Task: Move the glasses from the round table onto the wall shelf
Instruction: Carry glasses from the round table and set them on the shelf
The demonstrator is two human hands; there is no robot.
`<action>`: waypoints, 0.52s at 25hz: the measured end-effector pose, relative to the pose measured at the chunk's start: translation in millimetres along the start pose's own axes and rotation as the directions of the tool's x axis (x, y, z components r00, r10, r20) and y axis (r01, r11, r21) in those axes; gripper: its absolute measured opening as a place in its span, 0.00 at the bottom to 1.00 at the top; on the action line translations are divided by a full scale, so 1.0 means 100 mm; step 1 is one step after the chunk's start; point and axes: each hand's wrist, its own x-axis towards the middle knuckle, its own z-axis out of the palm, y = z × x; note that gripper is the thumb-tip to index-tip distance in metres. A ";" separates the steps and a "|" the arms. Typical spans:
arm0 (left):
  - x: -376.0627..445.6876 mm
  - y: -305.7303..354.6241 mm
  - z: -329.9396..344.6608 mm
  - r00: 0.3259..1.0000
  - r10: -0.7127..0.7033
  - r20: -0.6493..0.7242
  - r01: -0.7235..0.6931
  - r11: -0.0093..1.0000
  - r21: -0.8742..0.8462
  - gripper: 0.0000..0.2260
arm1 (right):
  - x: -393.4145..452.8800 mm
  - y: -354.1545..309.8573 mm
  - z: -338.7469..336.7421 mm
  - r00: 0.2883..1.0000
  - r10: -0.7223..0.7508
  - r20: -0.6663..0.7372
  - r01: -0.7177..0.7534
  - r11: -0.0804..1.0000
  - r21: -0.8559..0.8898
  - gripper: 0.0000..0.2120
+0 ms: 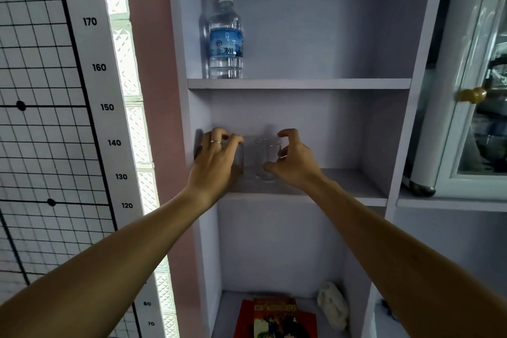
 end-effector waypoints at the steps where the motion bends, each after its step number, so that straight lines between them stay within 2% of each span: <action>1: -0.01 -0.01 0.00 1.000 0.025 -0.002 -0.025 0.998 0.054 0.20 | 0.02 0.00 0.02 1.000 0.011 -0.012 -0.010 1.000 0.006 0.36; 3: -0.01 -0.04 0.00 0.997 0.068 0.041 -0.073 0.986 0.151 0.14 | 0.04 0.01 0.09 0.999 0.025 -0.032 -0.024 1.000 0.012 0.33; 6: 0.02 -0.06 -0.02 0.985 0.086 0.148 -0.115 0.973 0.200 0.06 | 0.07 0.02 0.20 0.997 0.040 -0.061 -0.039 0.999 0.023 0.29; 10: 0.05 -0.03 -0.02 0.975 0.039 0.217 -0.092 0.966 0.241 0.06 | 0.11 0.02 0.31 0.996 0.020 -0.085 -0.024 0.999 -0.040 0.17; 13: 0.05 0.00 -0.02 0.971 0.001 0.241 -0.068 0.960 0.272 0.06 | 0.13 0.06 0.36 0.999 0.000 -0.050 -0.002 0.998 -0.059 0.09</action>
